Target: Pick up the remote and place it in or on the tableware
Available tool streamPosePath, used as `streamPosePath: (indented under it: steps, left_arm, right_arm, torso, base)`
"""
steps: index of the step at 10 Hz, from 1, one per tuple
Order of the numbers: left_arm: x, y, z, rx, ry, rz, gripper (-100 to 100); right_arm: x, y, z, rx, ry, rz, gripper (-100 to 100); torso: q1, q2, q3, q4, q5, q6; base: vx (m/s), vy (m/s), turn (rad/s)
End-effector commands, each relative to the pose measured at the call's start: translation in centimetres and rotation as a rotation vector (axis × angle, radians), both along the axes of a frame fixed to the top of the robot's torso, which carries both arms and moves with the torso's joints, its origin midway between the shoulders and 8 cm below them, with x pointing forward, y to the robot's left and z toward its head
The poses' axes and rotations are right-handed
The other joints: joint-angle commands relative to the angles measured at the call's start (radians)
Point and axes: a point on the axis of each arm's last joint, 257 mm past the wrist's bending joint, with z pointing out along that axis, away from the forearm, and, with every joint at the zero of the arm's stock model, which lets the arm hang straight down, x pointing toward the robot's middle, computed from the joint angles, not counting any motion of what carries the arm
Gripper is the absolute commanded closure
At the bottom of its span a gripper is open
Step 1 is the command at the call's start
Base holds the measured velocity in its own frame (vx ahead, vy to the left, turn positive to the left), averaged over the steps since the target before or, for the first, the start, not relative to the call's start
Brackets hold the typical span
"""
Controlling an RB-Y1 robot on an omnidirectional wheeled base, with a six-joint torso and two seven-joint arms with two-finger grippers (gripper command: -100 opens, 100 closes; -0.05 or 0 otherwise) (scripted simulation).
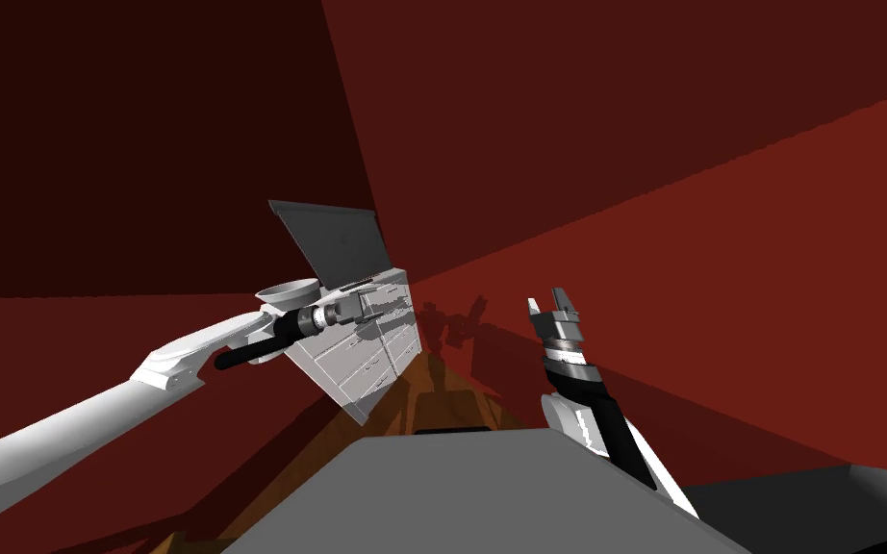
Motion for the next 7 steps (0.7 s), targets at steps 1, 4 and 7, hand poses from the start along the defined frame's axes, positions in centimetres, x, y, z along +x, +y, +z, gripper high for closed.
streamPosePath:
  steps: [1,4,7]
  left_arm:
    - [-0.06,0.04,0.13,0.027,-0.017,-0.012,-100]
    - [-0.17,0.18,0.31,0.074,-0.044,-0.029,-100]
    - [-0.17,0.18,0.31,0.074,-0.044,-0.029,-100]
  right_arm:
    - [0.00,0.00,0.00,0.000,0.000,0.000,0]
    - [0.00,0.00,0.00,0.000,0.000,0.000,0]
    - [0.00,0.00,0.00,0.000,0.000,0.000,0]
  torso:
    - [0.000,0.000,0.000,0.000,0.000,0.000]
    - [0.001,0.000,0.000,0.000,0.000,0.000]
    - [0.000,0.000,0.000,0.000,0.000,0.000]
  base:
    - [-0.002,-0.001,-0.040]
    - [0.008,0.016,-0.054]
    - [0.001,0.005,-0.035]
